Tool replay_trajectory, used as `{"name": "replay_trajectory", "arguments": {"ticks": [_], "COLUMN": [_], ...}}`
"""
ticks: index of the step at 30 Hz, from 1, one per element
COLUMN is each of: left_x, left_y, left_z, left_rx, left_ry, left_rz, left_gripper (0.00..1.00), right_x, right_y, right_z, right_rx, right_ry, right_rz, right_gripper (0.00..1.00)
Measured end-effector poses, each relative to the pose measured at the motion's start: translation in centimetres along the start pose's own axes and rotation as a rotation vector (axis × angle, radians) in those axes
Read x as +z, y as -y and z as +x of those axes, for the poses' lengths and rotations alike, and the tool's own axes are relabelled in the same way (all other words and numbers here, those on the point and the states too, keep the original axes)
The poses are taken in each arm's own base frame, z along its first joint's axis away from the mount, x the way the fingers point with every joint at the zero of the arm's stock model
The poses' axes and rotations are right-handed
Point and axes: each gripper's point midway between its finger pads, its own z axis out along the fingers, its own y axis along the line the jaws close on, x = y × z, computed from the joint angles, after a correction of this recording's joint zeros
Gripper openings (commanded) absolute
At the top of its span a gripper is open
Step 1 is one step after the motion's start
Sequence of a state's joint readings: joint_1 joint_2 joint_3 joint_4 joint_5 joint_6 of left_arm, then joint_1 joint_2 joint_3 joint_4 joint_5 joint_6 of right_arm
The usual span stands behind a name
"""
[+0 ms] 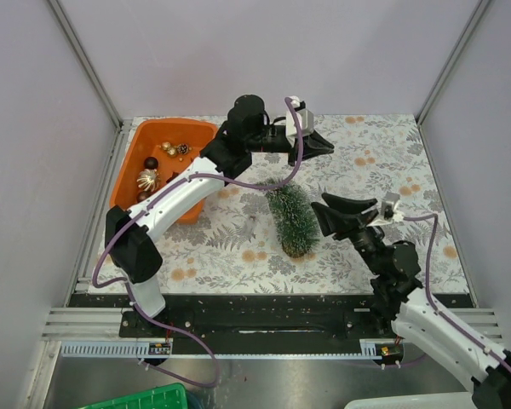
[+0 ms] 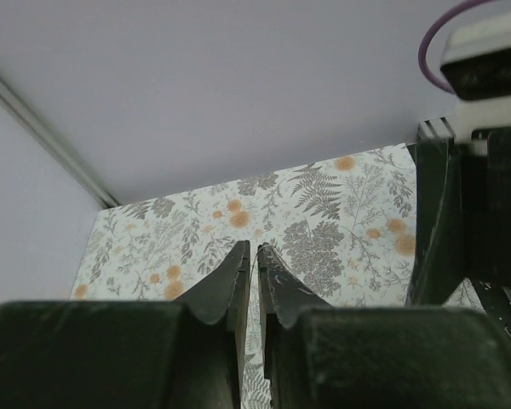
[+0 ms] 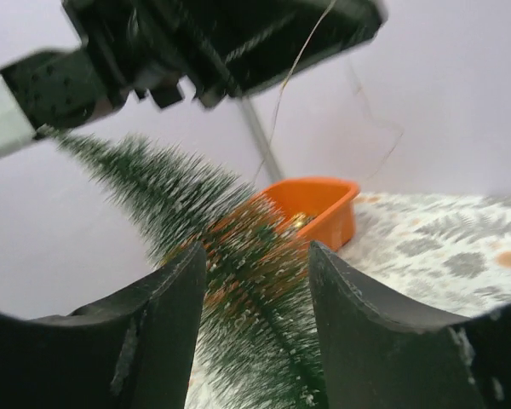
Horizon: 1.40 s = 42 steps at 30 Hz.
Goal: Decorate the small christmas tree
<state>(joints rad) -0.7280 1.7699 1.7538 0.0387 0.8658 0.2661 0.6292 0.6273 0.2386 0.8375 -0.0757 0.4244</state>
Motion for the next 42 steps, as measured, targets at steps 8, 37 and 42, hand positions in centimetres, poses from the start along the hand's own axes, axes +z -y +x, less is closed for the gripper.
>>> {"name": "replay_trajectory", "arguments": {"ticks": [8,37,42], "left_x": [1.2,1.5,1.3], "left_y": [1.4,2.5,2.5], "left_z": [1.3,0.7,0.8], "left_rx": [-0.033,-0.045,-0.053], "left_ry": [-0.016,-0.009,-0.010], "left_rz": [0.054,0.114,0.116], "left_gripper": [0.12,0.09,0.08], "right_x": [-0.3,6.5,7.1], "right_y": [5.3,13.8,12.7], "right_z": [-2.1,2.3,0.7], "right_rx": [-0.113,-0.123,-0.082], "right_ry": [0.055,-0.012,-0.003], "right_rz": [0.294,0.214,0.129], "right_gripper": [0.64,0.70,0.70]}}
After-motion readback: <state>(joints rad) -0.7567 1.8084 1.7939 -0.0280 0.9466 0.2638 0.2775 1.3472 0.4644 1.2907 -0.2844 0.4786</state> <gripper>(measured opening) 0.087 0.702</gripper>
